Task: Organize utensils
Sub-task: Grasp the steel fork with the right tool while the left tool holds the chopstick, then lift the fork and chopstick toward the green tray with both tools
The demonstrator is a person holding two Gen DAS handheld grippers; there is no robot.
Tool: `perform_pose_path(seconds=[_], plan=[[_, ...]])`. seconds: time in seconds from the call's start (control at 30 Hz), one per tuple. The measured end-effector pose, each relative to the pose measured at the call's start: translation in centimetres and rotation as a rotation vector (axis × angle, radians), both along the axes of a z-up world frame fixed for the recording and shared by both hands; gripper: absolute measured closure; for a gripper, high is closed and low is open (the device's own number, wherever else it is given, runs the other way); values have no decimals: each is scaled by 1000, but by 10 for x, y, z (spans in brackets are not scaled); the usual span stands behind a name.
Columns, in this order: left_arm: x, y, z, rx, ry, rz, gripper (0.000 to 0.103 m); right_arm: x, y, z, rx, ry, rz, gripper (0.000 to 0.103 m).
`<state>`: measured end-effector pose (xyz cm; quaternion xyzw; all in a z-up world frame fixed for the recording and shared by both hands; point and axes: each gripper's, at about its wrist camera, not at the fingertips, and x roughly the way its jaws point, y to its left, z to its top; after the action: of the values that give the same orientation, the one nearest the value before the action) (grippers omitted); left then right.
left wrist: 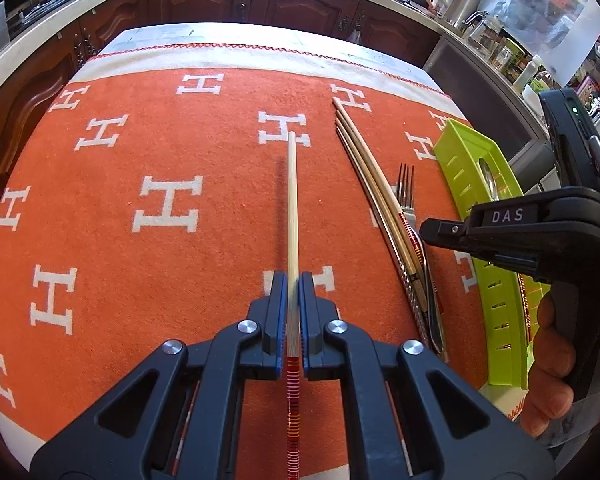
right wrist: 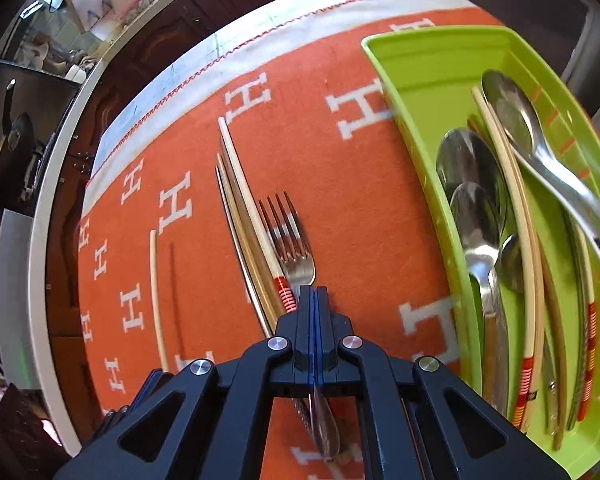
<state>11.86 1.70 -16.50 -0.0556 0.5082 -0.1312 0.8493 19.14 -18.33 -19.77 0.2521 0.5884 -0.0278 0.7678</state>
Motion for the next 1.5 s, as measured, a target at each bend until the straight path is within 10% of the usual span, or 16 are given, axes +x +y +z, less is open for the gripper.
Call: perform_pose_path(seconds=[0.27, 0.73, 1.5], plan=[[0, 3, -2, -6, 5, -5, 100, -7, 1, -7, 67, 17, 10, 91], [-5, 1, 5, -15, 1, -18, 100, -25, 5, 15, -15, -100, 50, 100], [-17, -131, 106, -204, 13, -286, 100, -161, -142, 161, 12, -384, -38, 102]])
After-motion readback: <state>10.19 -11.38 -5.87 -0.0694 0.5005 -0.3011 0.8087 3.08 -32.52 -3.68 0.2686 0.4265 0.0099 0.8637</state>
